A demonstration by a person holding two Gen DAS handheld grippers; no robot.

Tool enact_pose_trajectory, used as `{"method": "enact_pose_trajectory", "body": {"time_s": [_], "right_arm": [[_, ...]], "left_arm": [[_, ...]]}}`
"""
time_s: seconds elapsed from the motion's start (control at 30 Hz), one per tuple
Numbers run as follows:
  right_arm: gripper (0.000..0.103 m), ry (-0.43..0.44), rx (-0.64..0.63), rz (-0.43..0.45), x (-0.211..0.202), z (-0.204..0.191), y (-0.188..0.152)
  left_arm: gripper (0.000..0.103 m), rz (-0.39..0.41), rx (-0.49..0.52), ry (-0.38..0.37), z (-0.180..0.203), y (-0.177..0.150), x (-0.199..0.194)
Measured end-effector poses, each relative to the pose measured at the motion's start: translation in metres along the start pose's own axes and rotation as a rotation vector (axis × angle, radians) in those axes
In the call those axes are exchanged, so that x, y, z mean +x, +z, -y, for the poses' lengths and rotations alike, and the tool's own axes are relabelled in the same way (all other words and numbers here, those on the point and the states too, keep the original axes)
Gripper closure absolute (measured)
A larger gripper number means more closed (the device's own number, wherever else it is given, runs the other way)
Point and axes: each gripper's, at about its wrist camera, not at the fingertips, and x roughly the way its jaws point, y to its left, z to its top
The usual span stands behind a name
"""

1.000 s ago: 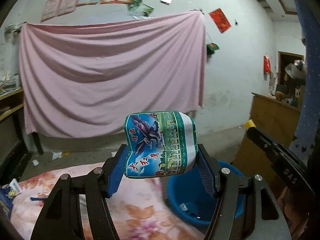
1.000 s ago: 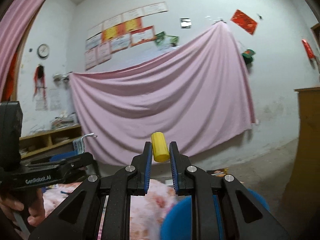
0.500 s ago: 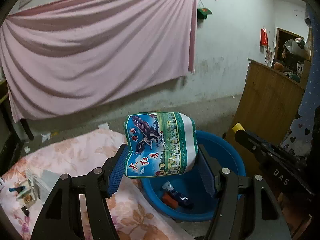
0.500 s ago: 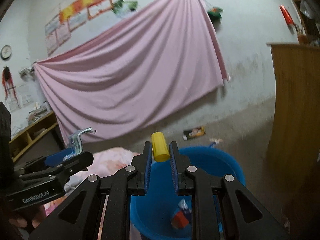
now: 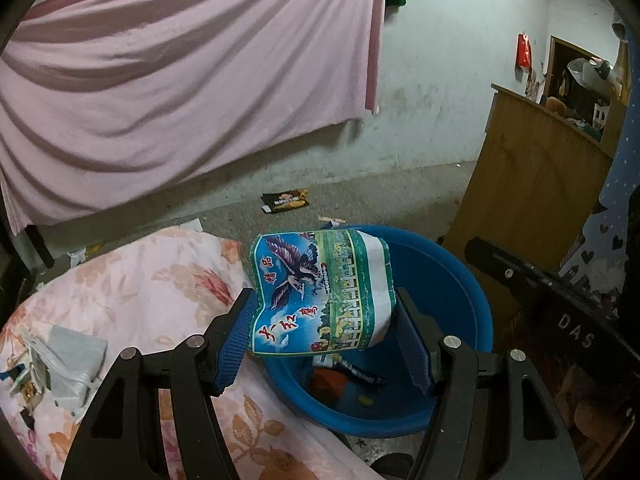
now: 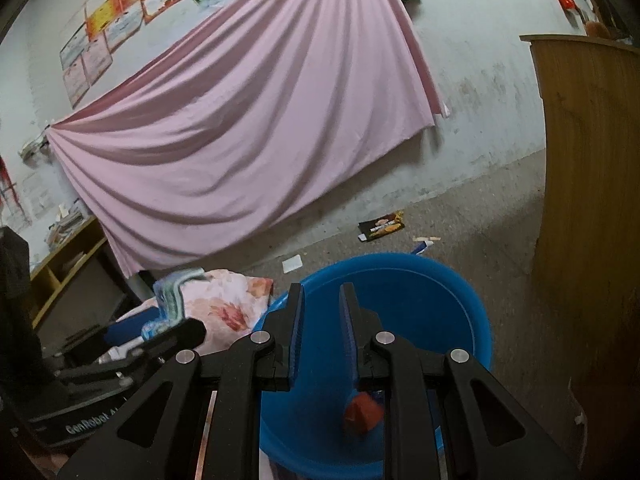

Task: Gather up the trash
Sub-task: 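Carry both items over the blue bucket and open both grippers to drop them, then move both tools back over the bed toward the grey masks and clip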

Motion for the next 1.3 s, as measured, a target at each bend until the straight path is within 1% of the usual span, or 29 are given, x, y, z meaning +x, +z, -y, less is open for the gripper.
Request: {"method": "enact_pose_trajectory", "body": {"time_s": [0.17,0.23,0.4,0.5,0.57,0.67,0.77,0.83,0.97,1.0,1.03,1.07,1.1,1.17,1.2,1.23,1.3], "right_arm": [[0.086,-0.006,0.01,0.002,-0.001,0.002,0.002],[0.085,-0.011,0.014,0.001,-0.001,0.0,0.003],[0.084,-0.015,0.029,0.001,-0.001,0.004,0.004],[0.08,-0.016,0.034,0.003,-0.002,0.004,0.003],[0.079,-0.017,0.032,0.006,-0.002,0.003,0.003],[0.079,-0.018,0.019,0.013,-0.001,0.003,0.003],[0.076,-0.014,0.01,0.025,-0.002,-0.001,0.004],[0.071,-0.001,0.001,0.043,-0.004,-0.006,0.006],[0.063,0.029,-0.039,0.088,-0.009,-0.02,0.007],[0.06,0.036,-0.049,0.101,-0.01,-0.025,0.007],[0.057,0.047,-0.061,0.115,-0.012,-0.029,0.008],[0.056,0.063,-0.075,0.131,-0.013,-0.035,0.008],[0.054,0.075,-0.087,0.144,-0.015,-0.039,0.008],[0.041,0.103,-0.114,0.184,-0.018,-0.052,0.009],[0.025,0.112,-0.122,0.198,-0.02,-0.057,0.01],[0.018,0.135,-0.134,0.229,-0.023,-0.064,0.01],[0.015,0.17,-0.152,0.271,-0.026,-0.075,0.01]], "left_arm": [[0.04,-0.017,-0.007,-0.013,-0.002,-0.001,0.006],[0.035,-0.02,-0.013,-0.015,-0.003,-0.001,0.008],[0.034,-0.013,-0.032,-0.014,-0.005,-0.001,0.008],[0.034,0.009,-0.058,-0.006,-0.011,-0.002,0.003],[0.034,0.026,-0.082,-0.001,-0.016,-0.002,-0.002],[0.033,0.053,-0.127,0.014,-0.026,-0.001,-0.013],[0.031,0.1,-0.172,0.04,-0.039,0.003,-0.031],[0.021,0.142,-0.207,0.061,-0.05,0.004,-0.046],[0.021,0.229,-0.256,0.087,-0.07,0.007,-0.076],[0.019,0.248,-0.261,0.102,-0.075,0.008,-0.084],[0.01,0.264,-0.263,0.117,-0.079,0.009,-0.091],[0.004,0.282,-0.264,0.134,-0.084,0.008,-0.098],[0.002,0.318,-0.269,0.155,-0.088,0.006,-0.107],[0.002,0.366,-0.268,0.187,-0.095,0.003,-0.12],[0.002,0.379,-0.26,0.204,-0.099,0.002,-0.126],[0.002,0.392,-0.253,0.226,-0.103,0.0,-0.132],[0.002,0.418,-0.243,0.261,-0.11,-0.005,-0.141]]}}
